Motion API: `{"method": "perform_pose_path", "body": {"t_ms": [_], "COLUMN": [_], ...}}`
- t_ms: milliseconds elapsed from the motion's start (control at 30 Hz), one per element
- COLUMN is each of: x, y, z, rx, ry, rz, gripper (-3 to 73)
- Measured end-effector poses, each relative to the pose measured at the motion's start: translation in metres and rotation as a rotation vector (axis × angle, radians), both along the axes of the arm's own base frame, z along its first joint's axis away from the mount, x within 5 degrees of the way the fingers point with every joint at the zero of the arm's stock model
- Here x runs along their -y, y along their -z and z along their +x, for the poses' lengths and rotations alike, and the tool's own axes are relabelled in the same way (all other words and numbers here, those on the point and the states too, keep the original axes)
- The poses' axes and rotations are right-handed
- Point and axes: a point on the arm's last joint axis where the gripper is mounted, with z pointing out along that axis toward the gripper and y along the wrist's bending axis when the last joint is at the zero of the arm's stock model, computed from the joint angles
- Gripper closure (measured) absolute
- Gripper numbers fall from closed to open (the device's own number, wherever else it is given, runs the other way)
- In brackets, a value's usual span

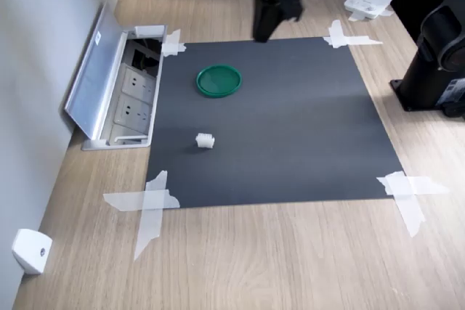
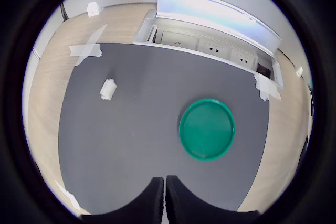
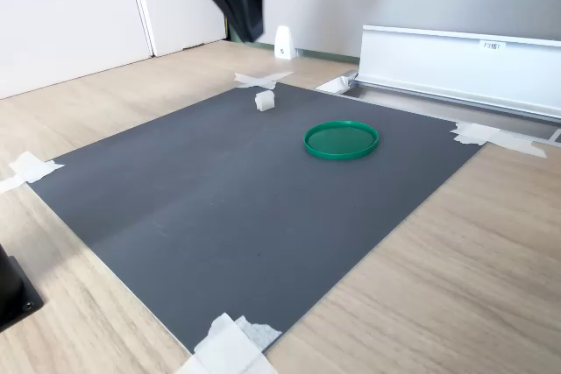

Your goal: Grasp a white terminal and put it on the green lid.

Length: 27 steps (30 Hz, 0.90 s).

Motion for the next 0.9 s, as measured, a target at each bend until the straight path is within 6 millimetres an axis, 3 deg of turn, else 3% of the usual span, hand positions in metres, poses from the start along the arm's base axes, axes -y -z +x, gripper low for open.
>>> {"method": "perform_pose_path", "body": {"t_ms": [167, 433, 533, 633, 900], "x": [-0.013, -0.07, -0.084, -0.09, -0.096], "y": [0.001, 0.025, 0.035, 0.042, 0.073], "z": [0.027, 0.054, 0.06, 0.068, 0.083], "rx": [-0.018, -0.101, -0.119, -0.11, -0.16], "ry": [-0.086, -0.233, -0.237, -0.212, -0.121], "rz": [-0.032, -0.063, -0.057, -0.044, 0.011], "gripper": [57.8, 20.7, 10.2, 5.5, 4.2]}}
